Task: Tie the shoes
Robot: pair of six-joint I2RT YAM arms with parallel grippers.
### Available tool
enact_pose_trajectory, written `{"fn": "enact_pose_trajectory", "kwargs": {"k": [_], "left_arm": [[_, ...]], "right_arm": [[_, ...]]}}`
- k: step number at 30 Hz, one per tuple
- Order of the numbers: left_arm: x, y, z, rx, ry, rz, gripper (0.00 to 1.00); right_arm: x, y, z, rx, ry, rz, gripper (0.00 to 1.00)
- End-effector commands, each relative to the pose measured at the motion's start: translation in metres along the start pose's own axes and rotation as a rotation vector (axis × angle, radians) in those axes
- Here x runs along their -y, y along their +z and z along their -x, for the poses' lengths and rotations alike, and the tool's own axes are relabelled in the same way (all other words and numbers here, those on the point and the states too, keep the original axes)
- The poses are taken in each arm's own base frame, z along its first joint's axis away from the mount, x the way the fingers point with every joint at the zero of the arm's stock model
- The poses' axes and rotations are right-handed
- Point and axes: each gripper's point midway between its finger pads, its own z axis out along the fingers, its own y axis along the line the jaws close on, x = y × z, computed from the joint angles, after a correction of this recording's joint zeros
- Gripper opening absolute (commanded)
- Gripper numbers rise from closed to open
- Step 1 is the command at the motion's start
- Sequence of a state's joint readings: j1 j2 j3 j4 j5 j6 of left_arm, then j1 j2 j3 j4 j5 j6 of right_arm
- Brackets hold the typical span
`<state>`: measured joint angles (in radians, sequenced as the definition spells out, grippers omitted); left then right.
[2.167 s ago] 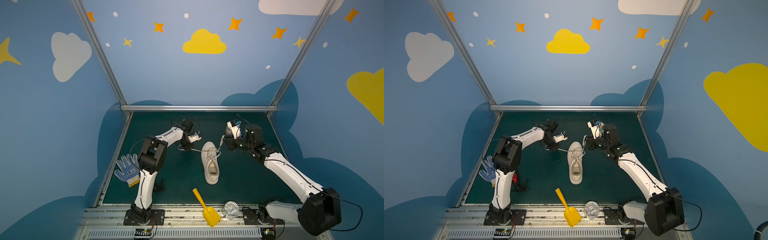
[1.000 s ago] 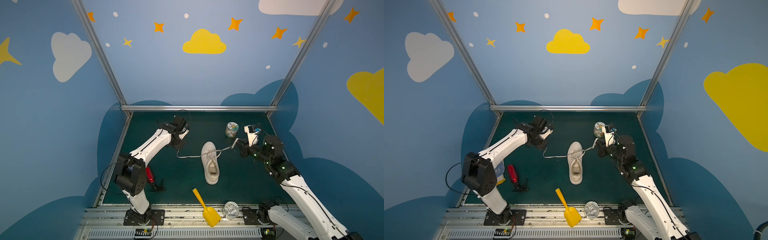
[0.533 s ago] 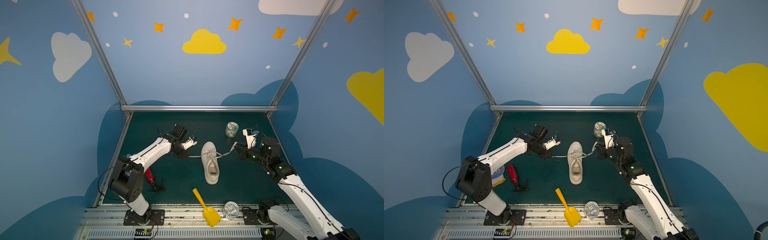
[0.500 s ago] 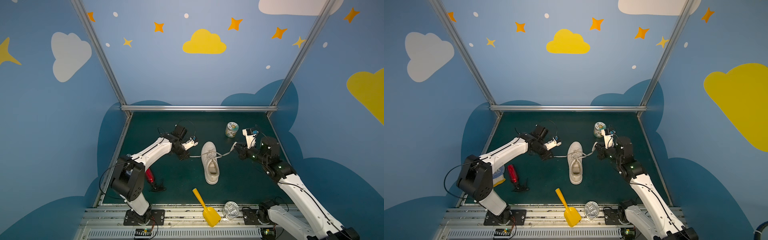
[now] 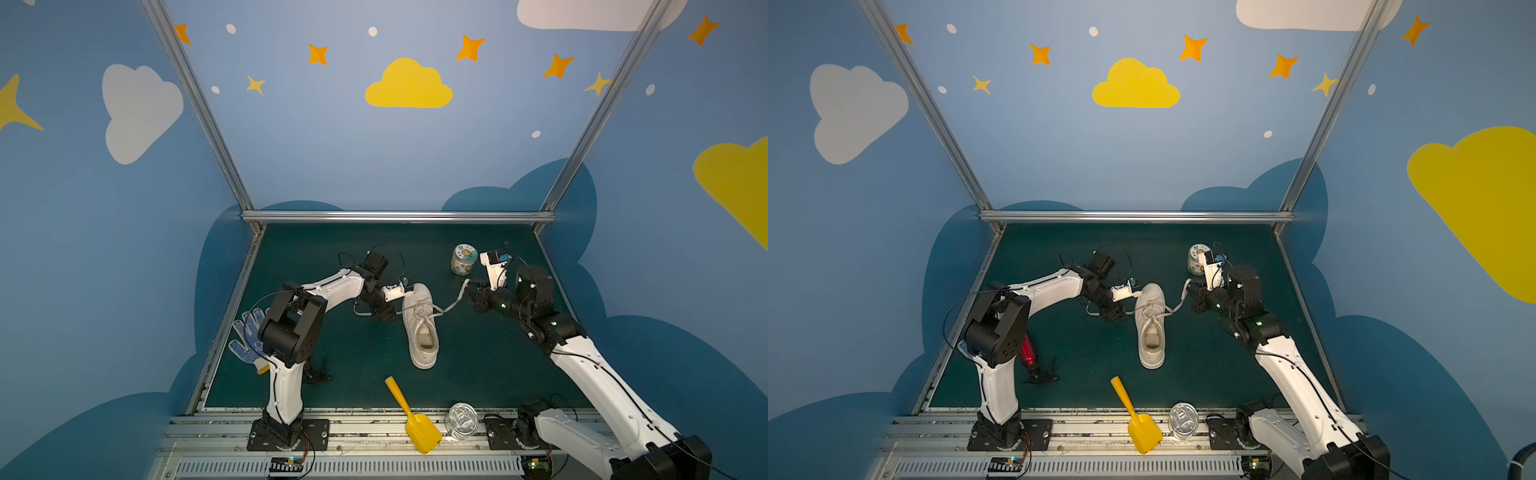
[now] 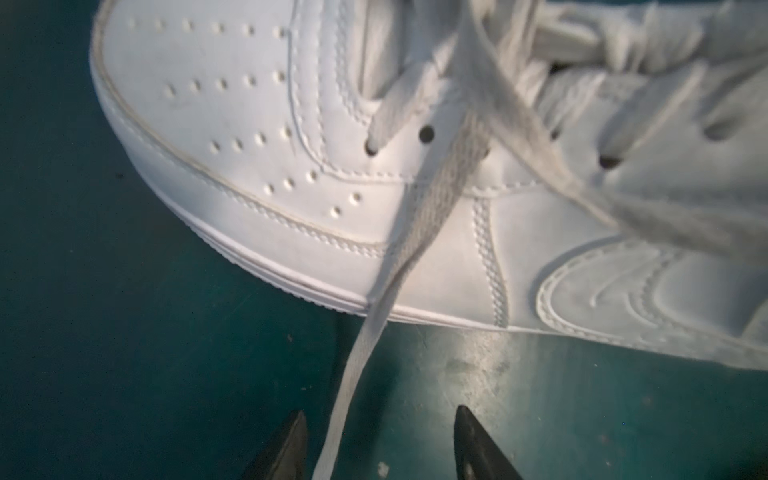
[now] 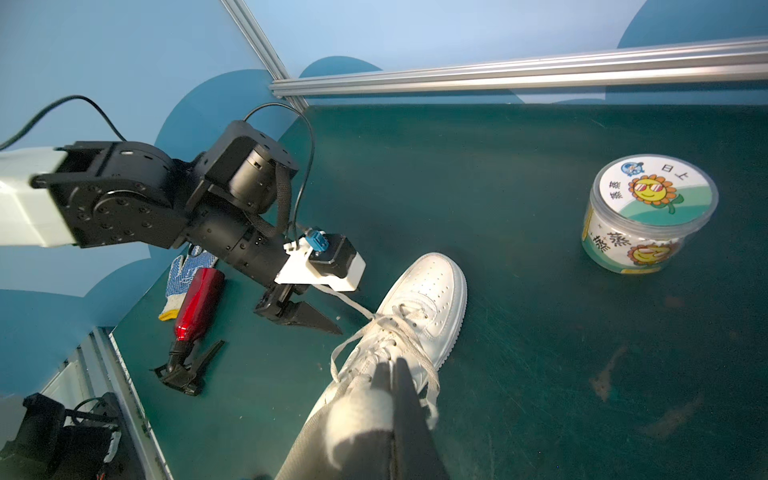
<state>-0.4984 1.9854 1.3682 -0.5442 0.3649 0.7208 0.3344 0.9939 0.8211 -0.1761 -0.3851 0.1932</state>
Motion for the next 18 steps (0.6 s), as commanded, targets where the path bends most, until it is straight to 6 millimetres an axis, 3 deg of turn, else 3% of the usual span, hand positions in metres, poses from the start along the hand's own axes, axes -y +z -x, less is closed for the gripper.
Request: {"fn": "enact_pose_trajectory", "kwargs": {"k": [1,13,18], "left_arm": [[-0.006,0.007,0.010,0.001,0.073,0.005,0.57],[-0.007,0.029,0.002,-0.106,0.131,-0.009,0.51],[-0.007,0.034,0.000,-0.129,0.142,-0.001,0.38]], "right_arm": [[-0.003,-0.002,0.014,0.025,-0.021,0.008,0.00],[0.000,-0.003,0.015,0.023,-0.021,-0.001,0.00],[0.001,-0.003,0.016,0.026,-0.020,-0.003,0.00]]}}
